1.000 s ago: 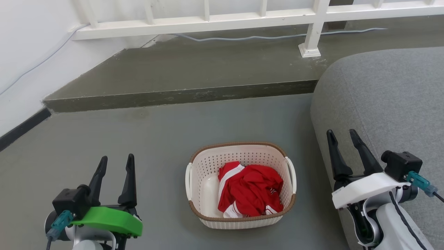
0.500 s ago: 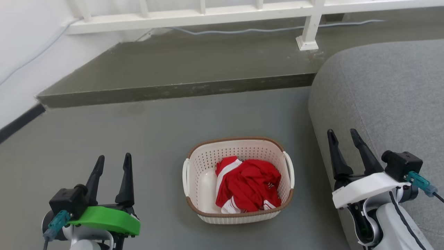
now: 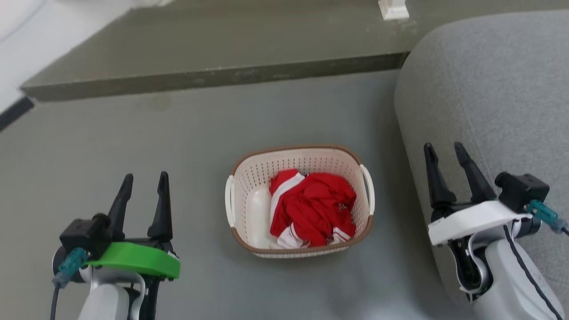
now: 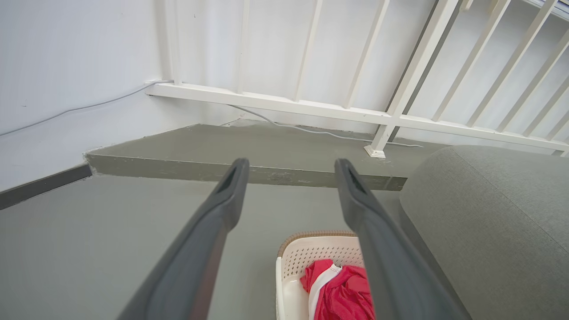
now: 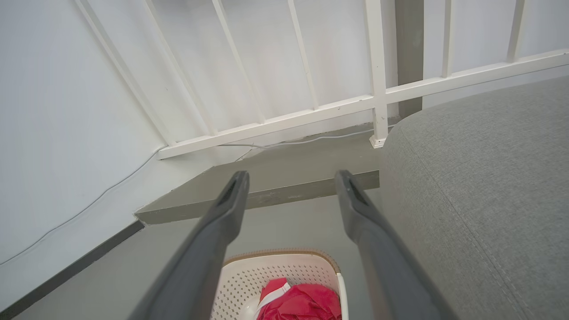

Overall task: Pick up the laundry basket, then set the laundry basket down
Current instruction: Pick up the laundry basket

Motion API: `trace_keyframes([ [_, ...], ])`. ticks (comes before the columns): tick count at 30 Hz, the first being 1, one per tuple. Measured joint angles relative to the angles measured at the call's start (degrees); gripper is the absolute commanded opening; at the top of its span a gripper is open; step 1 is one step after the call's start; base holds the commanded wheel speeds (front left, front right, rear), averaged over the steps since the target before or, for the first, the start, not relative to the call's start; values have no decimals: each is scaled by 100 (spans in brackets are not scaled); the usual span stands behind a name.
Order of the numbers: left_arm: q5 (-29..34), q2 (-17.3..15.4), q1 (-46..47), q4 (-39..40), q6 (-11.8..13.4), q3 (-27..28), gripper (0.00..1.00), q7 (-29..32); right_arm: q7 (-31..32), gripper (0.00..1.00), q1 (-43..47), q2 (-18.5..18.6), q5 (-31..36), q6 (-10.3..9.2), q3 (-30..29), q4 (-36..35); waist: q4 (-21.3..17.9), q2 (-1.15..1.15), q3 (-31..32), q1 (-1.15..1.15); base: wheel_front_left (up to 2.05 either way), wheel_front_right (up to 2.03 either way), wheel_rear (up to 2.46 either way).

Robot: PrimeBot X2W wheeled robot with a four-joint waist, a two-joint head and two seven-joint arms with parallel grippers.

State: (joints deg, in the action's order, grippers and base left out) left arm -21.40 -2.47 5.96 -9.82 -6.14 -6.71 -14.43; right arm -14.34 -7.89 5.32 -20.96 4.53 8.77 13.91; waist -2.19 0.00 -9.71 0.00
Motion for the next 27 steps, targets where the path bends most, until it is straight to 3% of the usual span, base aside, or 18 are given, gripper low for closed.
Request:
trace_keyframes([
  [16, 145, 20, 898, -428, -49, -143, 100, 0, -9, 100, -760, -29, 87, 25, -164, 385, -63, 0, -1121, 0, 0, 0, 0],
  [27, 89, 35, 1579, -1004, -67, -292, 100, -1, -24, 100, -1286, 8, 147, 48, -208, 1048, -52, 0, -1847, 0, 0, 0, 0],
])
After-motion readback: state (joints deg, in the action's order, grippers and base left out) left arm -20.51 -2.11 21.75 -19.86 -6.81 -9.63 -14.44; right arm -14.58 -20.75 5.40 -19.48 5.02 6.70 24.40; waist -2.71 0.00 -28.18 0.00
